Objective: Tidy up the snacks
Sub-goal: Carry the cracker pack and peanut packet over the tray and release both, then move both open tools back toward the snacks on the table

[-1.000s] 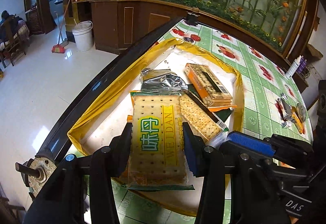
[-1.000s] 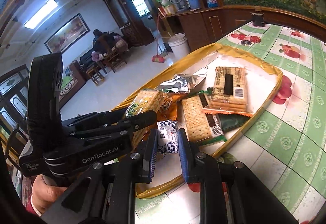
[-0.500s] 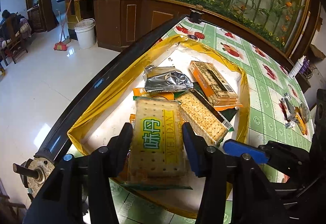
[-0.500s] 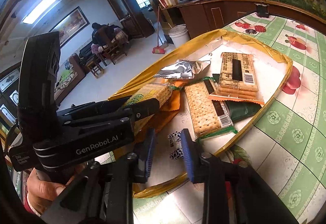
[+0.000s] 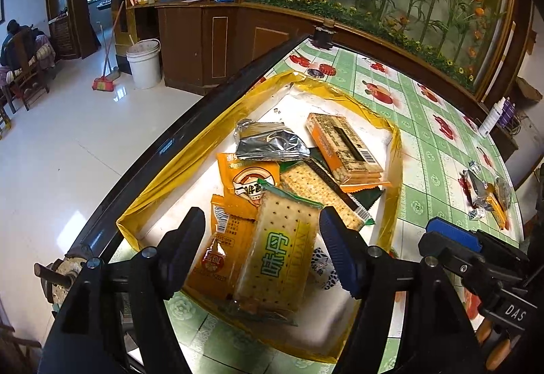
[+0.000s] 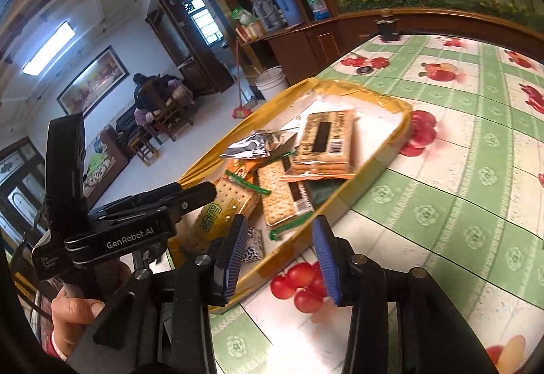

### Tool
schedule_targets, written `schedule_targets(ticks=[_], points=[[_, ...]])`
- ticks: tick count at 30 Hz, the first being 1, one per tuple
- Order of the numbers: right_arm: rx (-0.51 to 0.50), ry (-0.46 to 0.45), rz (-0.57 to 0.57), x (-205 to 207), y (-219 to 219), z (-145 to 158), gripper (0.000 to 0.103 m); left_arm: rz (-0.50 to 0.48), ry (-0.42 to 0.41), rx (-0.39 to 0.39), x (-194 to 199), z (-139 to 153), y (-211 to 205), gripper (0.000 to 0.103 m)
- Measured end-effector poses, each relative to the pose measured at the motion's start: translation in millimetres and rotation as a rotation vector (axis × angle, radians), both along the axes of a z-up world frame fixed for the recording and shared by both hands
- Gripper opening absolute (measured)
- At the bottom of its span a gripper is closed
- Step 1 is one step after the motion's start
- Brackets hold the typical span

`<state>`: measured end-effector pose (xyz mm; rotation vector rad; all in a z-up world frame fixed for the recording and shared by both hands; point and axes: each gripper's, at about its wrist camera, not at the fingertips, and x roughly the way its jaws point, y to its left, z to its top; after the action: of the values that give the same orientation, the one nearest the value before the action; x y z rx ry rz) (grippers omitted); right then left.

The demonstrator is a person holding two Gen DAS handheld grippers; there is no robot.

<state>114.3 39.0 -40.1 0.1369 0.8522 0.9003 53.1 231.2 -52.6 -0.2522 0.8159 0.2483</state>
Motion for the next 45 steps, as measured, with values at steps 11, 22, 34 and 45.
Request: schedule_targets(ticks=[11,22,34,45], points=[[0.029,-0.008,-0.059,-4.3,-36.7,5.5,0.046,-0.042,-0.011,0.032,-2.3,11.5,-24.7,0.070],[0.048,-0.008,-0.168,-7.1,-98.1,4.0,0.046,-0.079,-0.003,0.035,1.7,15.3,-47.2,0.070],[0.038,0.019,-0.355,-6.5,-194.4,-10.3,0.047,-0.181,0.018,0.037,16.4,14.9,-98.2,0.069],[-0.018,0.003,-0.489,4.4,-266.2,-14.3,0.047,-0.339,0.034,0.051,42.3,17.0,-173.8,0.069]])
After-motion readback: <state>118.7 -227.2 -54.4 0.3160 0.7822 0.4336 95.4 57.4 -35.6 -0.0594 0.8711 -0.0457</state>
